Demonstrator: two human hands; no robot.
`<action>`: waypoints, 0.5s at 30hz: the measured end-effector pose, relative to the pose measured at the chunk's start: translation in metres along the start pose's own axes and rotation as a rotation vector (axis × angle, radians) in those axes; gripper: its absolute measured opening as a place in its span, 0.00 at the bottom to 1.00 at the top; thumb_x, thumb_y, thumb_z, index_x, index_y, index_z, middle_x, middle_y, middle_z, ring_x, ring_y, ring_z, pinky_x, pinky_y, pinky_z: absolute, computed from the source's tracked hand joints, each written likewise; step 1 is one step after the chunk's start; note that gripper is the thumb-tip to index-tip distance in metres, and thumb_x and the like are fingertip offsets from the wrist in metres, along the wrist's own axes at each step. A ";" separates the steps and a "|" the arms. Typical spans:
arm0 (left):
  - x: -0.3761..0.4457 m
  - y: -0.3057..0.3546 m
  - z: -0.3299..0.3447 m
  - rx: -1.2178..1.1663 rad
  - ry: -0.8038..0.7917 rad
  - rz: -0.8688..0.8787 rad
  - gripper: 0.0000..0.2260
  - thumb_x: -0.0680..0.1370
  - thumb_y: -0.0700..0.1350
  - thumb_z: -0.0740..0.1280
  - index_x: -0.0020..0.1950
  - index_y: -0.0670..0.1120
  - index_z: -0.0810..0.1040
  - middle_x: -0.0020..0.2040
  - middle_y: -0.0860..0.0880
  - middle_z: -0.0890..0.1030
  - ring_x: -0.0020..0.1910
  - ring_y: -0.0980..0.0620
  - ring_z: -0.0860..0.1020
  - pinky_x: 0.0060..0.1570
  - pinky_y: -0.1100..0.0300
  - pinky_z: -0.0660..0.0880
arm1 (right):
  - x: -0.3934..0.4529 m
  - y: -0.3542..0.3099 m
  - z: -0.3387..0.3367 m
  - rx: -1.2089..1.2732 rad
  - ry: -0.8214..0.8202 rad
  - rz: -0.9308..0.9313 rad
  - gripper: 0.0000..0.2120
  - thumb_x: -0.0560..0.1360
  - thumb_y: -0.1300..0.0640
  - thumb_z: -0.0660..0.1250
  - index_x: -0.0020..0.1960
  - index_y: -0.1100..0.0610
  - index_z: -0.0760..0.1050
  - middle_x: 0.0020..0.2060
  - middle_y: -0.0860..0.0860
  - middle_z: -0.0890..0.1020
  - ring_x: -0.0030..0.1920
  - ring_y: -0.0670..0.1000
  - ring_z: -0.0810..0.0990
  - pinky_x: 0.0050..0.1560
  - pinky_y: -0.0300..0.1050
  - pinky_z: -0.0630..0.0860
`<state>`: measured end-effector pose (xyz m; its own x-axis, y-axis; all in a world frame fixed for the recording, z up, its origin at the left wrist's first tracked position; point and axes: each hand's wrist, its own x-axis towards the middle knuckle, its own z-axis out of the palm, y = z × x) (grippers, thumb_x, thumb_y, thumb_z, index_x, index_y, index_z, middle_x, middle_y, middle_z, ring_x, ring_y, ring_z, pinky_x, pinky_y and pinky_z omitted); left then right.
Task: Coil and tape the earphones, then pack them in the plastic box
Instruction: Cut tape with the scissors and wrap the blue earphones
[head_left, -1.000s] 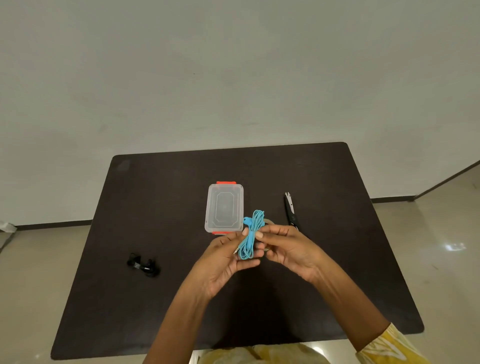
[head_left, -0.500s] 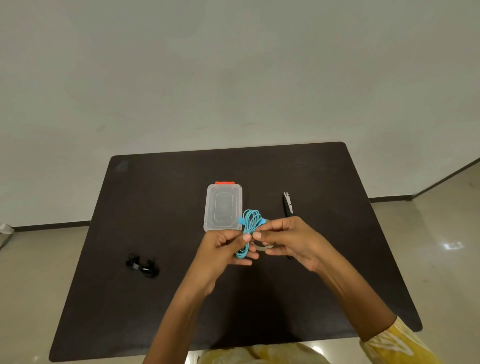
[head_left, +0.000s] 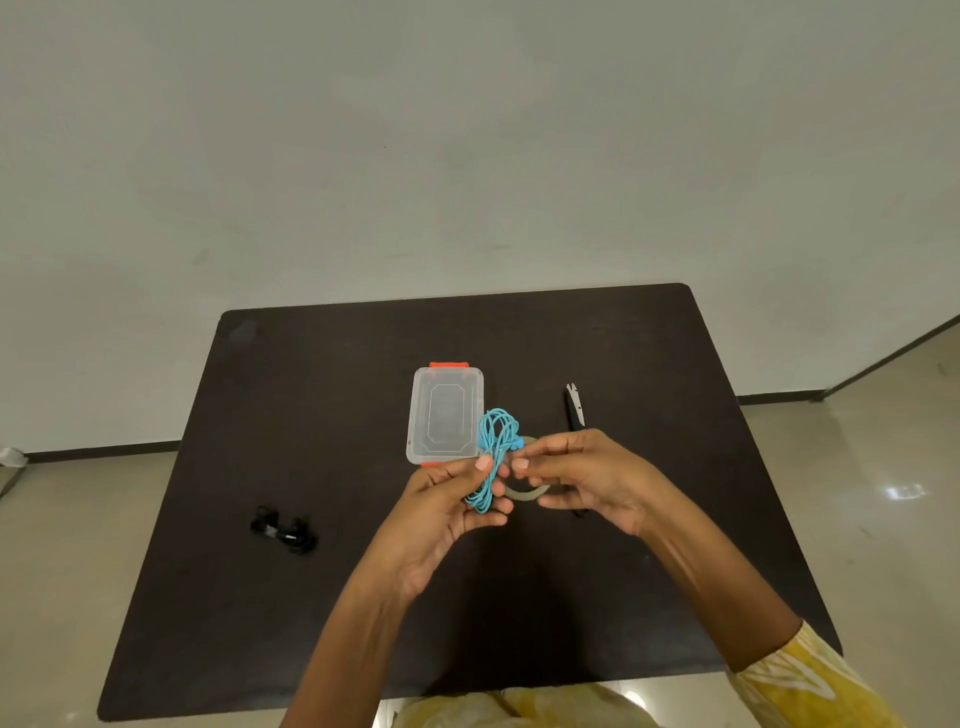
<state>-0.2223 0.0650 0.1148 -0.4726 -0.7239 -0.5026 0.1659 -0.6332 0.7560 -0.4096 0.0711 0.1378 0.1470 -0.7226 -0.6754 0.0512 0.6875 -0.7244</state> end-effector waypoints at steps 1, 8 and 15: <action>0.000 0.000 0.000 -0.008 -0.018 -0.003 0.12 0.75 0.47 0.66 0.51 0.40 0.82 0.37 0.47 0.81 0.36 0.53 0.81 0.36 0.62 0.80 | 0.000 0.001 0.001 0.004 0.003 -0.010 0.10 0.70 0.59 0.73 0.51 0.58 0.83 0.46 0.51 0.84 0.46 0.46 0.80 0.37 0.37 0.77; -0.003 -0.002 0.003 -0.056 -0.077 -0.057 0.12 0.76 0.49 0.64 0.44 0.43 0.84 0.33 0.47 0.79 0.32 0.53 0.80 0.32 0.63 0.79 | -0.001 0.016 0.011 0.174 -0.008 -0.031 0.11 0.73 0.62 0.69 0.54 0.61 0.81 0.54 0.58 0.82 0.57 0.55 0.81 0.48 0.49 0.82; -0.008 -0.015 0.009 -0.198 -0.163 -0.068 0.14 0.77 0.49 0.61 0.43 0.44 0.83 0.29 0.50 0.75 0.27 0.57 0.75 0.28 0.66 0.75 | -0.006 0.016 0.008 0.276 -0.220 0.178 0.09 0.66 0.58 0.72 0.46 0.59 0.83 0.45 0.54 0.82 0.49 0.51 0.77 0.49 0.52 0.82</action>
<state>-0.2284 0.0830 0.1111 -0.6188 -0.6345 -0.4631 0.2879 -0.7317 0.6178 -0.4020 0.0868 0.1311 0.3840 -0.5786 -0.7196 0.2654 0.8156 -0.5141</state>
